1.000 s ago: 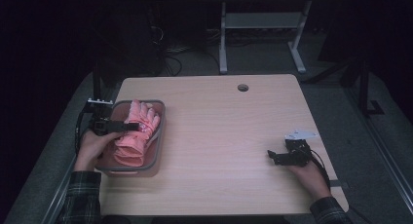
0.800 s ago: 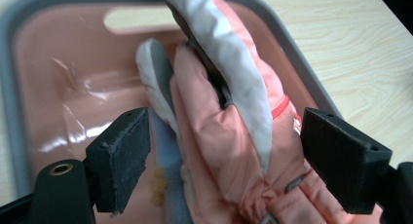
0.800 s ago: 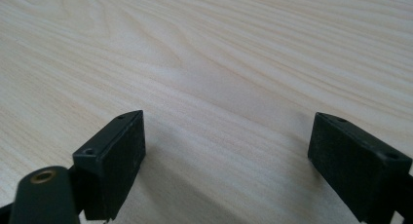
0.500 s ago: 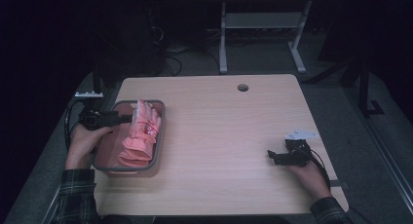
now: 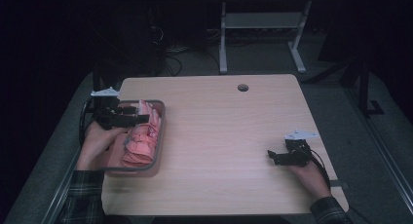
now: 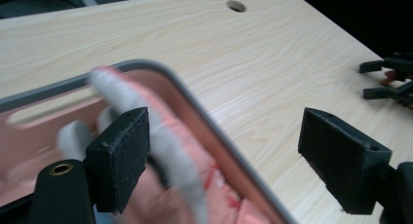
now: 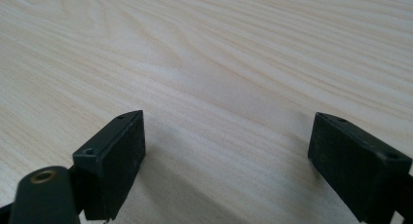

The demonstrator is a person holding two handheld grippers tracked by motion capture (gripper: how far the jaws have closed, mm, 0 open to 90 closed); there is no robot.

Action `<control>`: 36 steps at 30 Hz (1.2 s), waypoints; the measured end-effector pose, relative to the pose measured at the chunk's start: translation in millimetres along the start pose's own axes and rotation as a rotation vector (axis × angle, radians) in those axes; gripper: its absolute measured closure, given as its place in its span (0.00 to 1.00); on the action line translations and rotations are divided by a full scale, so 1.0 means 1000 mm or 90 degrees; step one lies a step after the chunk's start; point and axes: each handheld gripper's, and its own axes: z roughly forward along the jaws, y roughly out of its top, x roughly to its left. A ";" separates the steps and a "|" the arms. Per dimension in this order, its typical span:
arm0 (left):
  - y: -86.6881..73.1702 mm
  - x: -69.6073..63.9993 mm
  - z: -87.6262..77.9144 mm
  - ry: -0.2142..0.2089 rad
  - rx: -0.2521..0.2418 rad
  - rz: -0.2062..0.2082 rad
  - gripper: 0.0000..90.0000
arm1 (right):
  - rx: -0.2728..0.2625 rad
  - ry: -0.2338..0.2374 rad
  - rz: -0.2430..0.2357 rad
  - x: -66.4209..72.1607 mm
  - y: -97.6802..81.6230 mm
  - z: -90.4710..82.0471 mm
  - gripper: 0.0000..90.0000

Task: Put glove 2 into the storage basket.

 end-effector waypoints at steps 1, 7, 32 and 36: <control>0.001 -0.003 0.002 -0.004 0.002 0.008 0.21 | 0.000 0.000 0.000 0.000 0.000 0.000 0.14; 0.006 -0.026 0.017 -0.028 0.002 0.041 0.21 | 0.000 0.000 0.000 0.000 0.000 0.000 0.14; -0.017 -0.101 0.081 -0.069 0.037 0.121 0.21 | 0.000 0.000 0.000 0.000 0.000 0.000 0.14; -0.027 -0.111 0.090 -0.071 0.046 0.134 0.21 | 0.000 0.000 0.000 0.000 0.000 0.000 0.14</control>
